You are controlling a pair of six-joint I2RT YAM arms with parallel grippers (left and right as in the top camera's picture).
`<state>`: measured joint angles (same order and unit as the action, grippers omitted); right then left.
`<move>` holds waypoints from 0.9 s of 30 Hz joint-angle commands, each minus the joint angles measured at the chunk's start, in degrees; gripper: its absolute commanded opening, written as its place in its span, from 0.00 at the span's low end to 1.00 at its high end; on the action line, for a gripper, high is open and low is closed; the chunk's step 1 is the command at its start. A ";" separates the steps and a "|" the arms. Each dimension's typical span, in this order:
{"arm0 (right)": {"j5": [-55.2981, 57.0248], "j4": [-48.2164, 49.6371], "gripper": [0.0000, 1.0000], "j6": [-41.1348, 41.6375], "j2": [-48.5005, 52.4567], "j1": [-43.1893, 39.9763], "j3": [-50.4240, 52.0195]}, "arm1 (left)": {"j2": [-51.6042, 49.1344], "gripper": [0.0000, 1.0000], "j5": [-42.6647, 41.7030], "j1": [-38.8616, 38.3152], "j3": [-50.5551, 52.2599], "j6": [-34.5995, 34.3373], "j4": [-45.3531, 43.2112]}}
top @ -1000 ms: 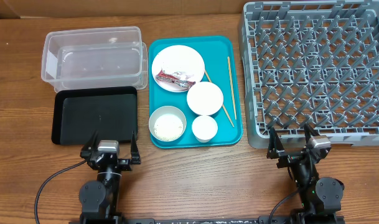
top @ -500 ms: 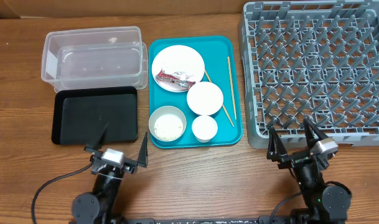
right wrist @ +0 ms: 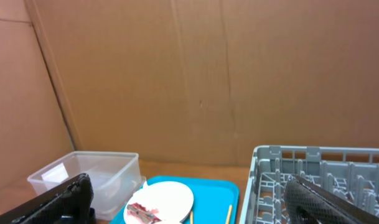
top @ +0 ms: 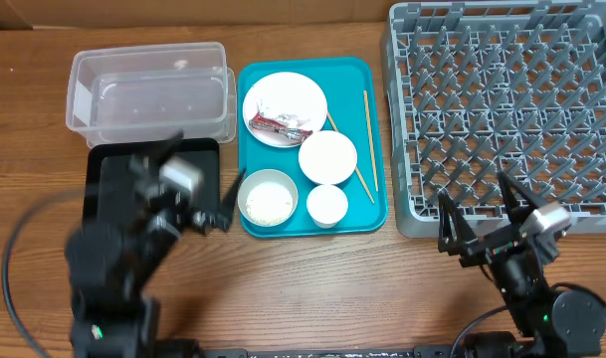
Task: Sort waste into correct bins and load items into the dishwasher
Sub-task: 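Reach the left gripper to the tissue and wrapper on the white plate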
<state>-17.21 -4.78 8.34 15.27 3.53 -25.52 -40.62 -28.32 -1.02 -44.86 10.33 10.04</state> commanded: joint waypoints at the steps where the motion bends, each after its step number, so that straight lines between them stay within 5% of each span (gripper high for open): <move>1: -1.75 -1.18 1.00 0.24 4.44 0.48 -5.95 | -10.19 1.00 -2.21 0.22 -12.04 4.96 4.59; 9: -2.99 -17.64 1.00 0.22 18.53 0.48 -21.49 | -37.86 1.00 -0.85 -3.30 -47.78 5.16 28.44; 17: -2.91 -34.80 1.00 0.02 33.22 0.48 -37.00 | -61.40 1.00 13.16 -12.52 -81.53 8.63 57.70; 27: -9.01 -36.72 1.00 0.52 41.97 0.48 -38.95 | -69.55 1.00 10.47 -18.21 -86.40 8.72 63.60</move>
<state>-22.59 -41.41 8.64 56.36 3.53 -62.92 -108.77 -16.29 -18.57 -129.40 18.04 73.19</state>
